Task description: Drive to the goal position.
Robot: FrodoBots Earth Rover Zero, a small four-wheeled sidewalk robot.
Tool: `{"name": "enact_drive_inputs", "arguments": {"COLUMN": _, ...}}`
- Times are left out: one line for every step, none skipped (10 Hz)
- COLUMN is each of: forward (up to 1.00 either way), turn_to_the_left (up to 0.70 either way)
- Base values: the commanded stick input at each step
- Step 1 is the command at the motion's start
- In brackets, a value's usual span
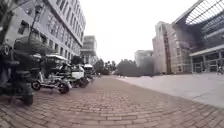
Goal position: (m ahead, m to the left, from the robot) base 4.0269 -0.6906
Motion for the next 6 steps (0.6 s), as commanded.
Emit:
{"name": "enact_drive_inputs", "arguments": {"forward": 0.45, "turn_to_the_left": 0.0}}
{"name": "enact_drive_inputs", "arguments": {"forward": 0.45, "turn_to_the_left": 0.0}}
{"name": "enact_drive_inputs", "arguments": {"forward": 0.45, "turn_to_the_left": 0.0}}
{"name": "enact_drive_inputs", "arguments": {"forward": 0.45, "turn_to_the_left": 0.0}}
{"name": "enact_drive_inputs", "arguments": {"forward": 0.45, "turn_to_the_left": 0.0}}
{"name": "enact_drive_inputs", "arguments": {"forward": 0.45, "turn_to_the_left": 0.0}}
